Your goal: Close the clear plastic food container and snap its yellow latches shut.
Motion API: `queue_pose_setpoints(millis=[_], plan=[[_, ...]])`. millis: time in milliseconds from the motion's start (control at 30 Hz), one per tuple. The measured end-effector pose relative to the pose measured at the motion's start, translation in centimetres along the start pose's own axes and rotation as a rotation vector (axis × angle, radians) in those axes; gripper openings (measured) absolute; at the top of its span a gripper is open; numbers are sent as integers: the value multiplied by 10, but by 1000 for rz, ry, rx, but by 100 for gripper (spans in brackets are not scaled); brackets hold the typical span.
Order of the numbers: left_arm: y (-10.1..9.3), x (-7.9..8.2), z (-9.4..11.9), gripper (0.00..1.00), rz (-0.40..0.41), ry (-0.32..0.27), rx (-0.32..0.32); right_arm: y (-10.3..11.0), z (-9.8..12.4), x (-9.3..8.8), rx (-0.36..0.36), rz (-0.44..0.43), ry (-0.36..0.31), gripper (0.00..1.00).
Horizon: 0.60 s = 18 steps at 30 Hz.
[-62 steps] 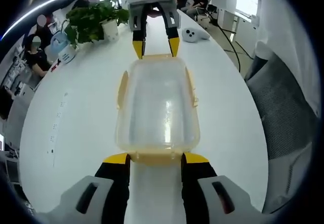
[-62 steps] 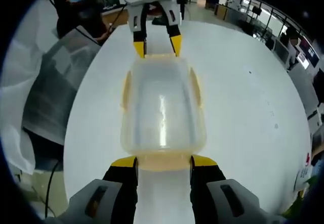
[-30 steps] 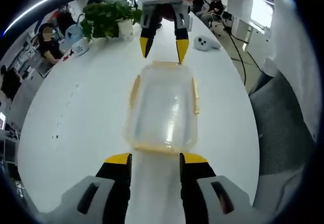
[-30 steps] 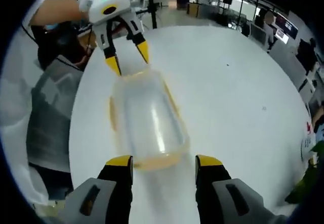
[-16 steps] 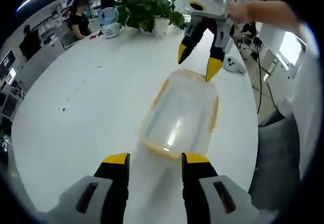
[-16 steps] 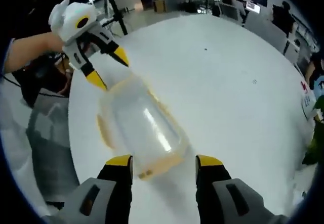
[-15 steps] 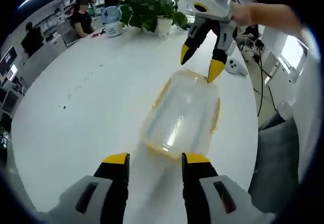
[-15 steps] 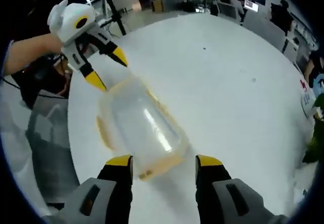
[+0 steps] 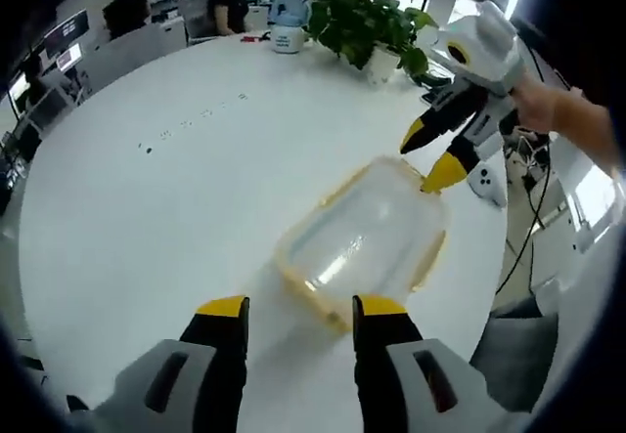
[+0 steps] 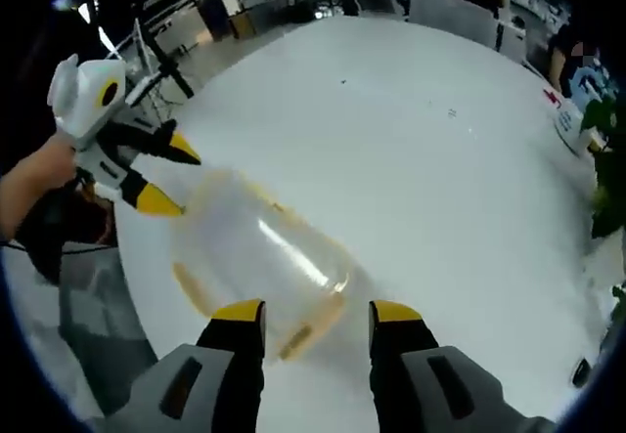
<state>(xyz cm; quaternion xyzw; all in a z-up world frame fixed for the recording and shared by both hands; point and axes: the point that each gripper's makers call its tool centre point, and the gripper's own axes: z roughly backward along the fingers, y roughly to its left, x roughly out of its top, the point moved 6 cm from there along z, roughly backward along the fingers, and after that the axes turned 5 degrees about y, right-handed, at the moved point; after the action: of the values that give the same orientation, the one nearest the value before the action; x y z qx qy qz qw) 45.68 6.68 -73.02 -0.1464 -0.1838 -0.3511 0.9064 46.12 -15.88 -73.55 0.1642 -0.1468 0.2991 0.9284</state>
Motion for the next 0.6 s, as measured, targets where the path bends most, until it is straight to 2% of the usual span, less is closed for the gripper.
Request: queue_pose_setpoints(millis=[67, 200, 333, 400, 433, 500, 600], plan=[[2, 0, 0, 43, 43, -7, 14, 1, -1, -3, 4, -55, 9, 41], [1, -1, -2, 43, 76, 0, 18, 2, -3, -5, -12, -83, 18, 41], [-3, -1, -5, 42, 125, 7, 25, 4, -3, -4, -22, -166, 7, 41], [-3, -4, -8, 42, 162, 38, 27, 4, -4, -5, -25, -221, 14, 41], [-5, -2, -7, 41, 195, 28, 18, 2, -5, -6, -31, -220, 14, 41], [-7, -4, -8, 41, 215, 45, 7, 3, -6, -7, -26, -226, 18, 41], [-9, -2, -10, 39, 241, 35, -5, 6, -7, -7, -15, -244, 12, 42]])
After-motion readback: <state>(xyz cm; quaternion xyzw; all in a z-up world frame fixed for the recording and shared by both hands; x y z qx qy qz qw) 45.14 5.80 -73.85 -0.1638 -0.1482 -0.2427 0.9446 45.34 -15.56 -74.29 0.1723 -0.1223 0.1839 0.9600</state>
